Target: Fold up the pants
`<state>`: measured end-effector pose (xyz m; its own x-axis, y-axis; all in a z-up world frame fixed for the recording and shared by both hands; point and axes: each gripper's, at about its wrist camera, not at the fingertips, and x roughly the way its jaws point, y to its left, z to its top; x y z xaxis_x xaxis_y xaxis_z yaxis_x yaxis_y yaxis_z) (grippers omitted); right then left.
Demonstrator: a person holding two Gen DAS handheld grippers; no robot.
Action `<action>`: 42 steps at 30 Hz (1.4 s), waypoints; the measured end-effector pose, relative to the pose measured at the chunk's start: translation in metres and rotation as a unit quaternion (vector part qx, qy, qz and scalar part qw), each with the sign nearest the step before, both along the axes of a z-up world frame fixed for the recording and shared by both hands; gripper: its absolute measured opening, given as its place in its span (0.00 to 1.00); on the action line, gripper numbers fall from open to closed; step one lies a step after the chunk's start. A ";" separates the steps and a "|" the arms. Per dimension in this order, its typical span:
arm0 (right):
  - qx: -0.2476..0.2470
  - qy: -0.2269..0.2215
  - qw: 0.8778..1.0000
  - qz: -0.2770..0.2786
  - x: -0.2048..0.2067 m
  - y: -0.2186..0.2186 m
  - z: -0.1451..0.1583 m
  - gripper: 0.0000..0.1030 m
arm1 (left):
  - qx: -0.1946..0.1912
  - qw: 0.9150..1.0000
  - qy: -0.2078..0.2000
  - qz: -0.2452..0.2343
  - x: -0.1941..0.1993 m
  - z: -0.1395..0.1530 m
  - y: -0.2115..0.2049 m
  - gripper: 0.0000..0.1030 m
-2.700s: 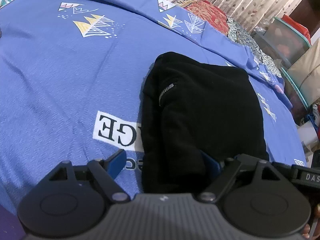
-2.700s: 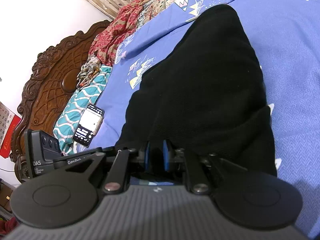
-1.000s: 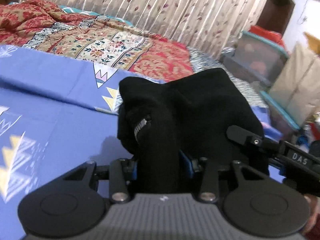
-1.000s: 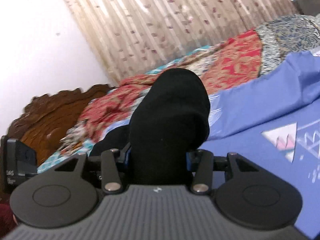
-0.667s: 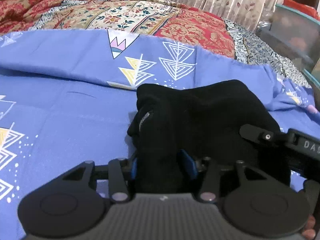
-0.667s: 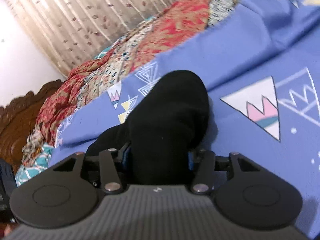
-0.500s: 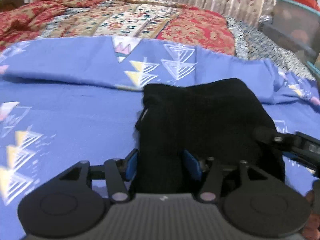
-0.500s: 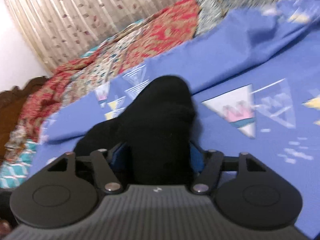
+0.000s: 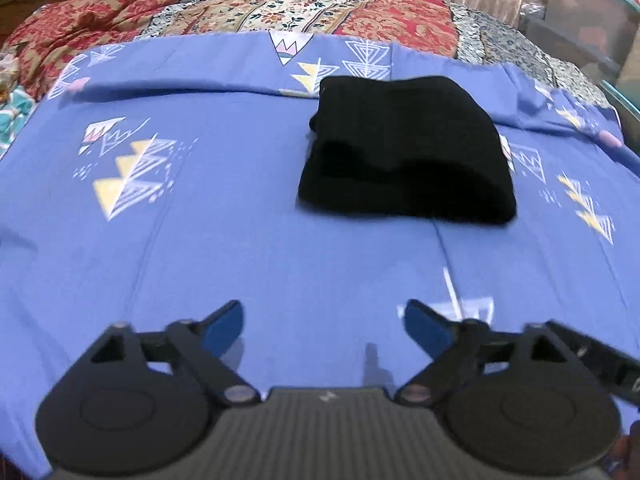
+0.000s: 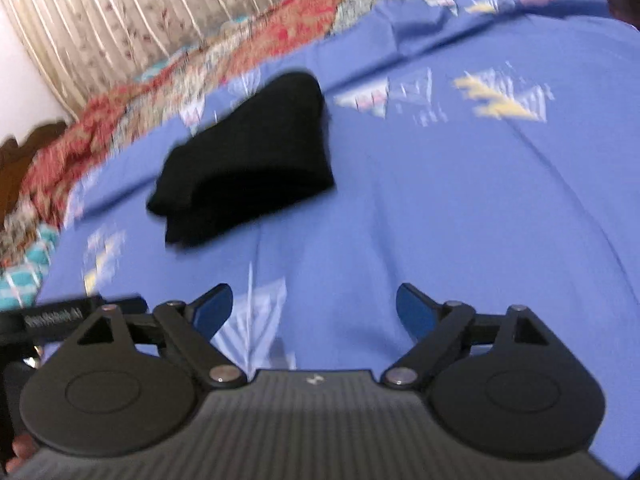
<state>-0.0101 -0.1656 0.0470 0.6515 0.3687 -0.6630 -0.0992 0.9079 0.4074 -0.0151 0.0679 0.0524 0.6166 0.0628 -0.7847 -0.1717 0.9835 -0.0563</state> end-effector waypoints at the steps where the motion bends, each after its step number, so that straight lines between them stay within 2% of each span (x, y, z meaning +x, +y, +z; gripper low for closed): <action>1: -0.005 0.007 1.000 0.001 -0.009 0.000 -0.001 0.88 | 0.003 1.000 -0.002 -0.002 -0.009 -0.001 -0.003 0.96; 2: -0.007 0.010 1.000 0.003 -0.015 0.001 0.000 0.88 | 0.008 1.000 -0.003 -0.004 -0.017 -0.002 -0.005 1.00; 11: 0.004 0.050 0.999 -0.001 -0.054 0.008 -0.006 0.89 | 0.035 0.999 0.010 0.004 -0.059 -0.012 -0.017 1.00; 17: 0.003 0.064 0.998 -0.004 -0.065 0.013 -0.006 0.89 | 0.052 0.998 0.036 0.022 -0.058 -0.020 -0.017 1.00; 25: 0.008 0.066 0.998 -0.002 -0.068 0.014 -0.011 0.92 | 0.066 0.996 0.060 0.021 -0.059 -0.032 -0.023 1.00; 27: 0.007 0.065 0.998 0.003 -0.068 0.016 -0.011 0.94 | 0.071 0.996 0.052 0.027 -0.061 -0.031 -0.023 1.00; 29: 0.011 0.065 0.998 0.008 -0.068 0.017 -0.012 1.00 | 0.079 0.996 0.037 0.036 -0.064 -0.029 -0.023 1.00; 33: 0.021 0.067 0.997 0.014 -0.067 0.016 -0.013 1.00 | 0.118 0.992 0.001 0.040 -0.072 -0.019 -0.026 1.00; 38: 0.040 0.075 0.996 -0.002 -0.074 0.009 -0.001 1.00 | 0.112 0.993 -0.017 0.033 -0.081 -0.005 -0.023 1.00; 42: 0.041 0.055 0.998 0.012 -0.089 0.008 0.017 1.00 | 0.092 0.995 -0.014 0.023 -0.085 0.003 -0.020 1.00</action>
<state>-0.0989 -0.1579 0.0635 0.5675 0.4384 -0.6970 -0.0713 0.8694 0.4889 -0.1002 0.0478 0.0557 0.6304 0.2331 -0.7405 -0.2183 0.9686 0.1190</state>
